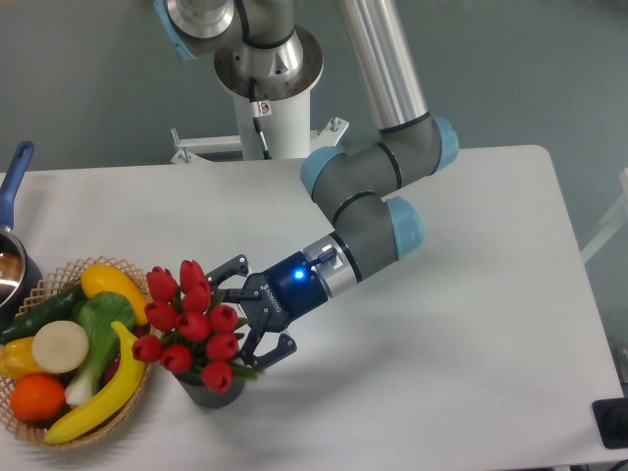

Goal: Insert the flowers into the vase
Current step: 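Push the tulips deeper into the vase and settle them upright, then open the gripper to release the tulips in the vase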

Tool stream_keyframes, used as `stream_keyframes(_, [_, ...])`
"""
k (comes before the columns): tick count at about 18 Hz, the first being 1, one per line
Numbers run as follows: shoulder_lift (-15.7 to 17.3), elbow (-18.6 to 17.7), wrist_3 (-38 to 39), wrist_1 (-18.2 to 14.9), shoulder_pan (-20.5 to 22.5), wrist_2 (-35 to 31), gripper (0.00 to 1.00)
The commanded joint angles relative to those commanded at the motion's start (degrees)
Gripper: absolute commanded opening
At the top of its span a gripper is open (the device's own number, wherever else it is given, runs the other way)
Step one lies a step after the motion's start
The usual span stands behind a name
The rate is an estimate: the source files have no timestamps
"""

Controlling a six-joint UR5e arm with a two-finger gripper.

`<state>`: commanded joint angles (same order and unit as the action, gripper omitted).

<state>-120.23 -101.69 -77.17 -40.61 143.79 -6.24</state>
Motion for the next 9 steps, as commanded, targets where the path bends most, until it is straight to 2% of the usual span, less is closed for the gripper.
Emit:
stream_keyframes(2, [0.1,-0.1,0.0,0.0,0.3,0.0,1.0])
stream_keyframes(9, [4.6,-3.3,-0.1,0.0,1.3,-0.4,1.0])
